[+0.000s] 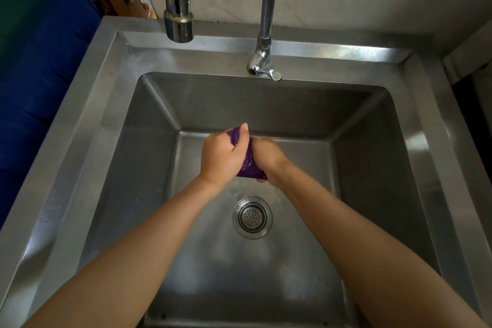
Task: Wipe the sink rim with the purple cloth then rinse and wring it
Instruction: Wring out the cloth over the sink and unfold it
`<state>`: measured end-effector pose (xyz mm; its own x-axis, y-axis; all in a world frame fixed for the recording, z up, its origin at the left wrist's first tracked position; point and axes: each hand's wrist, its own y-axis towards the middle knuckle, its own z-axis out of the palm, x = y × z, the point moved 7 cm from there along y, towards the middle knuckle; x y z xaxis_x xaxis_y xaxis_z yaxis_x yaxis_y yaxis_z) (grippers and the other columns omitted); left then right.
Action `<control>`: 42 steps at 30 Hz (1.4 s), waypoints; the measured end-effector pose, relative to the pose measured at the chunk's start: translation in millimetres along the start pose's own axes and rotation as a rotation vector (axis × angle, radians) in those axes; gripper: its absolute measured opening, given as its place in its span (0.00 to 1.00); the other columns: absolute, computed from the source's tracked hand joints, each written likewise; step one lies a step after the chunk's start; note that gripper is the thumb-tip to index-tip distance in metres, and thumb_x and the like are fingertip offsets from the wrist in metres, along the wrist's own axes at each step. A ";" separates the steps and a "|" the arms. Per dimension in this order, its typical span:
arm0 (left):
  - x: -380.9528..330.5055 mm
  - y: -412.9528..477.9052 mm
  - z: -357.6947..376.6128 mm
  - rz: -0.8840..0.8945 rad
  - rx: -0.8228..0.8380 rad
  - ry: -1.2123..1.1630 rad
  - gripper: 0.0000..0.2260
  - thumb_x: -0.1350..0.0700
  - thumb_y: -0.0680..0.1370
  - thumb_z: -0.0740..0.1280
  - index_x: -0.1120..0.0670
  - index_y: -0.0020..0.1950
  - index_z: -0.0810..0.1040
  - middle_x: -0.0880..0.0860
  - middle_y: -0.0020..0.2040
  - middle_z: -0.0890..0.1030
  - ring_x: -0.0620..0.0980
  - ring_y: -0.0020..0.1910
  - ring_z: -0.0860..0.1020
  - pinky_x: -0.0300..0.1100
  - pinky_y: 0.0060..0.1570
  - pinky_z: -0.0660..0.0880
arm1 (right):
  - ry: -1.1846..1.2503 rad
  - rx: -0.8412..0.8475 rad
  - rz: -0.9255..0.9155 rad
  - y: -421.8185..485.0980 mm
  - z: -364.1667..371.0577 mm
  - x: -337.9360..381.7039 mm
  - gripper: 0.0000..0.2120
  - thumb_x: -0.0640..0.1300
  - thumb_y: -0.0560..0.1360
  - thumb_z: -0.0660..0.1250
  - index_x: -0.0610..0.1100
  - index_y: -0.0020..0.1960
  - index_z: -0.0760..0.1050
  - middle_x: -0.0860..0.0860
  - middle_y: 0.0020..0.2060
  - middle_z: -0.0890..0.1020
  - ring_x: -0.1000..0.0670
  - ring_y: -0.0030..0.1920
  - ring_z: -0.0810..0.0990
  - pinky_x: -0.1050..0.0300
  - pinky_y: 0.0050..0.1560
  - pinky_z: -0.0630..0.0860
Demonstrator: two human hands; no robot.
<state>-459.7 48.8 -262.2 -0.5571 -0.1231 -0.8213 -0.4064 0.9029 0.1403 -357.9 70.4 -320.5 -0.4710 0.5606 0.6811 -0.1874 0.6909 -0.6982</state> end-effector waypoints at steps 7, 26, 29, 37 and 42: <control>48.0 2.7 -5.1 -0.501 0.008 -0.023 0.19 0.49 0.78 0.59 0.61 0.37 0.77 0.64 0.44 0.82 0.62 0.47 0.79 0.51 0.49 0.74 | -0.011 0.071 -0.156 -8.5 -10.8 -4.4 0.23 0.61 0.79 0.48 0.48 0.64 0.67 0.47 0.54 0.78 0.48 0.47 0.80 0.50 0.48 0.79; 43.4 -14.0 -1.9 -0.768 0.026 -0.243 0.14 0.55 0.75 0.60 0.55 0.28 0.71 0.57 0.33 0.77 0.58 0.35 0.78 0.48 0.37 0.74 | -0.698 -0.514 -0.829 -44.5 -0.8 49.8 0.29 0.53 0.75 0.39 0.41 0.37 0.75 0.41 0.29 0.81 0.38 0.31 0.79 0.56 0.31 0.64; 33.5 -10.1 -9.8 -0.575 -0.014 -0.062 0.19 0.51 0.78 0.59 0.55 0.27 0.69 0.60 0.37 0.79 0.61 0.42 0.78 0.48 0.42 0.71 | -0.602 -0.438 -0.699 -39.4 1.0 39.6 0.27 0.51 0.79 0.41 0.39 0.43 0.75 0.37 0.37 0.82 0.35 0.40 0.79 0.52 0.38 0.68; 22.4 -1.4 -14.4 -0.252 -0.049 0.041 0.23 0.45 0.76 0.56 0.53 0.23 0.61 0.67 0.32 0.77 0.65 0.38 0.76 0.49 0.36 0.66 | -0.313 -0.242 -0.430 -28.4 4.8 30.8 0.21 0.45 0.80 0.46 0.43 0.31 0.65 0.35 0.43 0.81 0.38 0.47 0.77 0.50 0.48 0.71; 11.8 4.0 -17.6 -0.102 -0.024 0.065 0.23 0.43 0.75 0.54 0.52 0.23 0.58 0.58 0.24 0.69 0.65 0.33 0.74 0.48 0.34 0.64 | -0.154 -0.174 -0.338 -22.6 6.9 25.0 0.21 0.45 0.79 0.48 0.44 0.29 0.65 0.42 0.34 0.76 0.43 0.38 0.73 0.53 0.41 0.69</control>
<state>-480.7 43.7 -261.6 -0.5573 -0.2411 -0.7945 -0.4803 0.8742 0.0716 -371.4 65.6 -289.3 -0.5340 0.2230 0.8155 -0.2116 0.8987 -0.3843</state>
